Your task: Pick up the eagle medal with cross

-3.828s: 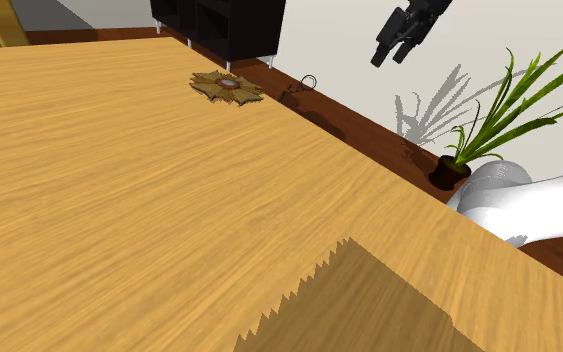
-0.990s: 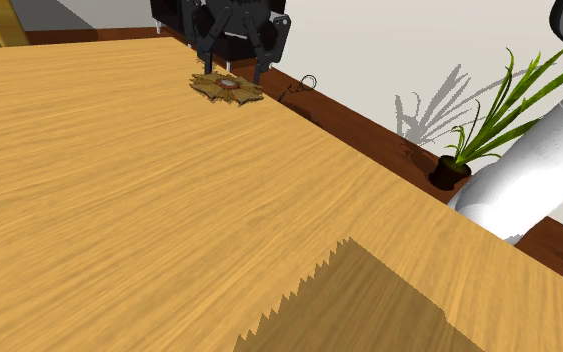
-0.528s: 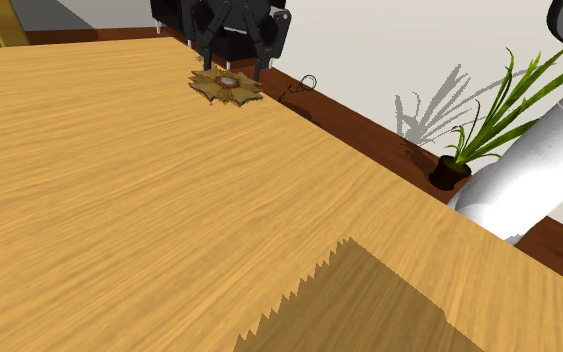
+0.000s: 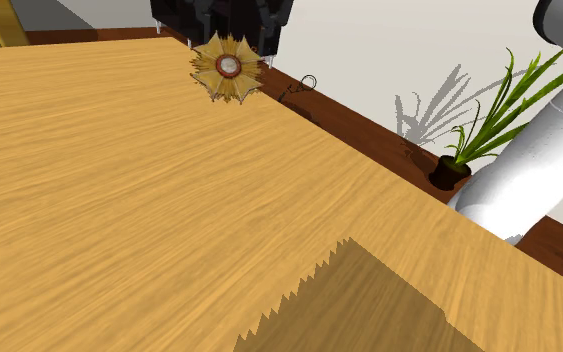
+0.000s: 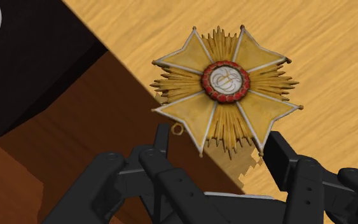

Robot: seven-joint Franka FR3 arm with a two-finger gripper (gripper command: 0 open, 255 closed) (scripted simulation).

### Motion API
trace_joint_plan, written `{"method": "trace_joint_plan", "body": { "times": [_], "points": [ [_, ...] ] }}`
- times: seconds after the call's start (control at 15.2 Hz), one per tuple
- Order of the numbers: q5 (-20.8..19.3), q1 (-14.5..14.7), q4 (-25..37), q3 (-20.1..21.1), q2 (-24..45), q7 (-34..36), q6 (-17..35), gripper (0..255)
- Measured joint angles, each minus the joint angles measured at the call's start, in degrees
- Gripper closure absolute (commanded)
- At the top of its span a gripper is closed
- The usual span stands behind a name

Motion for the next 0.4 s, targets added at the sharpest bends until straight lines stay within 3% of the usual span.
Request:
{"method": "trace_joint_plan", "body": {
  "times": [0.4],
  "points": [
    [-1.88, 0.92, 7.36, 0.71, 2.92, 1.40, -5.03, 255]
  ]
}}
